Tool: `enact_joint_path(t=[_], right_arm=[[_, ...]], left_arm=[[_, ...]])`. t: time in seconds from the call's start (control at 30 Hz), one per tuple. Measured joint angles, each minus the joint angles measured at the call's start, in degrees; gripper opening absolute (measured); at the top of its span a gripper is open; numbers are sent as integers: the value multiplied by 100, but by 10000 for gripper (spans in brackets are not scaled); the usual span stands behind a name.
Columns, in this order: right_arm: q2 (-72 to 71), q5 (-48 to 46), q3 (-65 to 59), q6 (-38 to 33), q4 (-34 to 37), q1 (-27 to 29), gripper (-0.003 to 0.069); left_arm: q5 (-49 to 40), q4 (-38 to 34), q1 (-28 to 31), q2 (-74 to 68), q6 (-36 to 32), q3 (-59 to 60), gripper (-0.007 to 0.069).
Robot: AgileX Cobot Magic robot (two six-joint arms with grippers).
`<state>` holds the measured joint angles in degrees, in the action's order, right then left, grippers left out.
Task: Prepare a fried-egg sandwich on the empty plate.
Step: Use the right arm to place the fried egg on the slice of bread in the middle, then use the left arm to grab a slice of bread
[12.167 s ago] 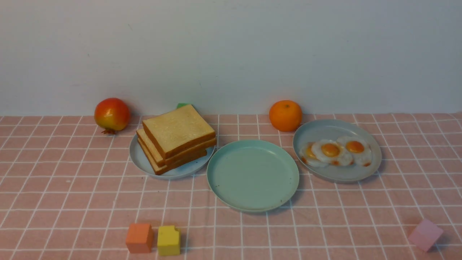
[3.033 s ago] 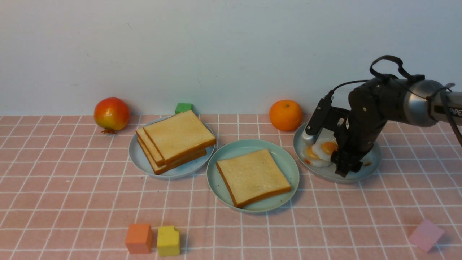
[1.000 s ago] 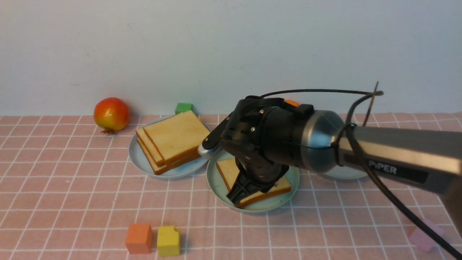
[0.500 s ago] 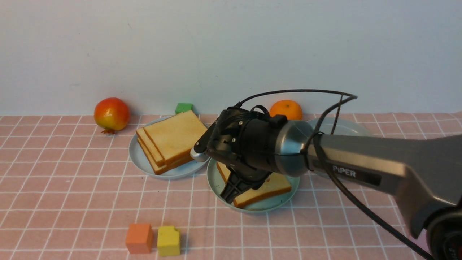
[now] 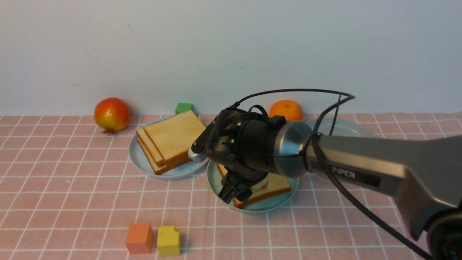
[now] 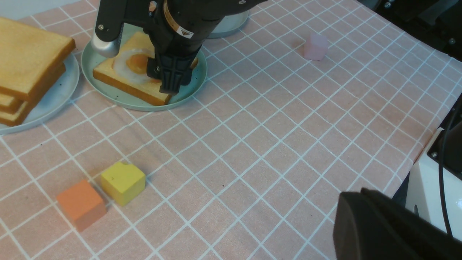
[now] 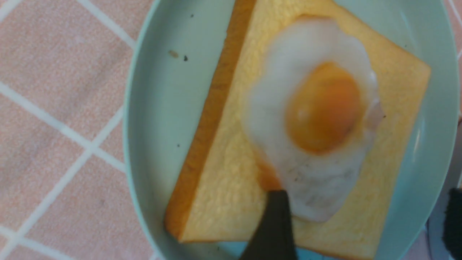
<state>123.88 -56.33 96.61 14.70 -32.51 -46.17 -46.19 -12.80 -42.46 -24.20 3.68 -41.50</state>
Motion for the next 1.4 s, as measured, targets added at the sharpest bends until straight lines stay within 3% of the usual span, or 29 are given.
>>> enact_joint_path(t=[0.13,0.27,0.4,0.43,0.47,0.5,0.63,0.73,0.93,1.23,1.33,1.4], right_arm=[[-284,-505,12,0,158,-212,659],[-936,-1045,18,-160,303,-444,567],[-2087,-1295,-35,-375,837,-488,332],[-2149,-1295,-65,-375,867,-478,321],[-2723,-1326,-249,-390,1167,-436,215],[-3060,-1353,-411,-401,1297,-414,160],[-4310,-1437,-1219,-401,1552,-378,8],[-5622,-1508,-2018,-106,1702,-378,-4],[-6920,-1569,-2922,257,1762,-378,5],[-7560,-1569,-3190,303,2010,-378,10],[-7560,-1569,-3190,303,2067,-378,12],[-7560,-1569,-3190,303,2117,-378,13]], left_arm=[[0,0,0,-8,2,0,13],[0,0,0,-318,215,0,13],[26,56,0,-1348,332,-80,13],[26,63,0,-1409,340,-95,13],[45,164,0,-1993,335,-313,13],[78,207,0,-2255,305,-443,13],[170,230,162,-3372,-49,-1175,13],[-81,-232,905,-4383,-680,-1993,13],[-345,-751,2084,-5911,-1564,-2927,13],[175,-228,2201,-7658,-2214,-3966,26],[566,85,2182,-7863,-2232,-4062,71],[1036,403,2170,-8060,-2237,-4083,159]])
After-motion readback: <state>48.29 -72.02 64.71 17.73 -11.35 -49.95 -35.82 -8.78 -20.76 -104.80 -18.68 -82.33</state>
